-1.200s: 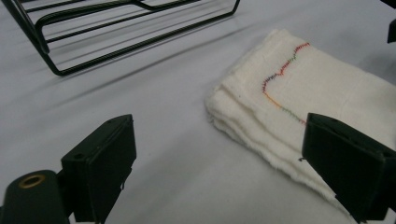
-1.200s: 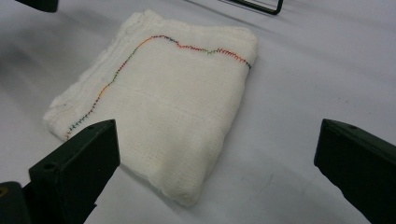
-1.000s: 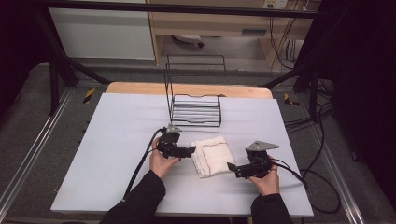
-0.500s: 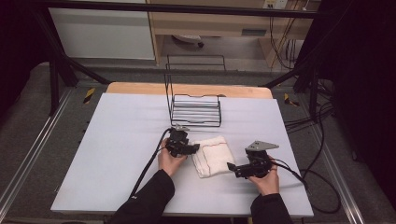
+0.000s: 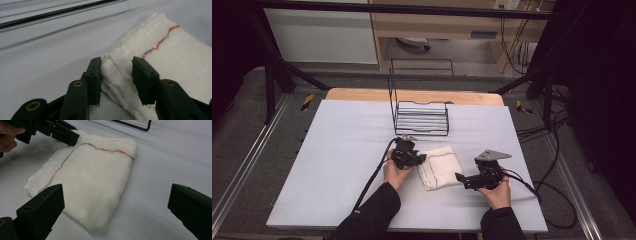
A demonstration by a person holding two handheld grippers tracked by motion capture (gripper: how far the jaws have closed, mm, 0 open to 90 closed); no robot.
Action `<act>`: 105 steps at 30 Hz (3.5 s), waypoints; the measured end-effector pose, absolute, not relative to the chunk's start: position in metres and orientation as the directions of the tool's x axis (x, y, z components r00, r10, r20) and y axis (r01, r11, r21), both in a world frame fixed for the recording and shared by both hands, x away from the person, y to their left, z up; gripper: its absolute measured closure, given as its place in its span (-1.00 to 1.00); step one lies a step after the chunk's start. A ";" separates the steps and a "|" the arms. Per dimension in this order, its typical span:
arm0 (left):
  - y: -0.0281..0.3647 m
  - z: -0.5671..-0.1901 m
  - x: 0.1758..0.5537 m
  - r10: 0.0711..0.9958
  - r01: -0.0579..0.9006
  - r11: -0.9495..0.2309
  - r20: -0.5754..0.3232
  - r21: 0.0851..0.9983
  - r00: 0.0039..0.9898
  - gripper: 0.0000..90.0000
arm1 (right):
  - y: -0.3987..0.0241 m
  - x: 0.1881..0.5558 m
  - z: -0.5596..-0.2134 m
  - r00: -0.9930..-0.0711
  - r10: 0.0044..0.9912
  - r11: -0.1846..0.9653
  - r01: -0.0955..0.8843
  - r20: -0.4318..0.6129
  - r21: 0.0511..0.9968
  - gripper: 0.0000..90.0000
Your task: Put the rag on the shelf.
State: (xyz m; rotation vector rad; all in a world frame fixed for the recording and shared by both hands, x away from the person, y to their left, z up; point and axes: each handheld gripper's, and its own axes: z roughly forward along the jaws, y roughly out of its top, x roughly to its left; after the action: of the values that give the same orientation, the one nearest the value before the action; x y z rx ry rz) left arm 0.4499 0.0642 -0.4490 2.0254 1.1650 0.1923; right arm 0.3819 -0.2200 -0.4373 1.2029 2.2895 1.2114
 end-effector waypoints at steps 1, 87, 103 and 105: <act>0.064 -0.449 0.450 0.787 0.670 -0.278 -0.237 0.688 0.569 0.34 | -0.220 0.383 -0.437 -0.610 0.781 0.294 0.544 0.130 0.786 -0.97; 0.068 -0.437 0.436 0.733 0.590 -0.222 -0.266 0.776 0.626 0.80 | -0.198 0.441 -0.428 -0.567 0.783 0.180 0.600 0.256 0.779 0.83; 0.069 -0.425 0.424 0.707 0.533 -0.189 -0.263 0.825 0.657 0.80 | -0.207 0.419 -0.413 -0.585 0.776 0.150 0.535 0.237 0.831 0.83; 0.068 -0.424 0.422 0.703 0.524 -0.187 -0.260 0.831 0.662 0.80 | -0.208 0.418 -0.412 -0.584 0.776 0.144 0.534 0.239 0.833 0.83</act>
State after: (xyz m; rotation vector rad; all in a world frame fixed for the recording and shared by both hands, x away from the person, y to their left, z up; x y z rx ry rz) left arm 0.4220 0.0683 -0.4237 1.8535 0.9717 0.2186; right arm 0.4180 -0.2079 -0.4117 1.2788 2.1737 1.4136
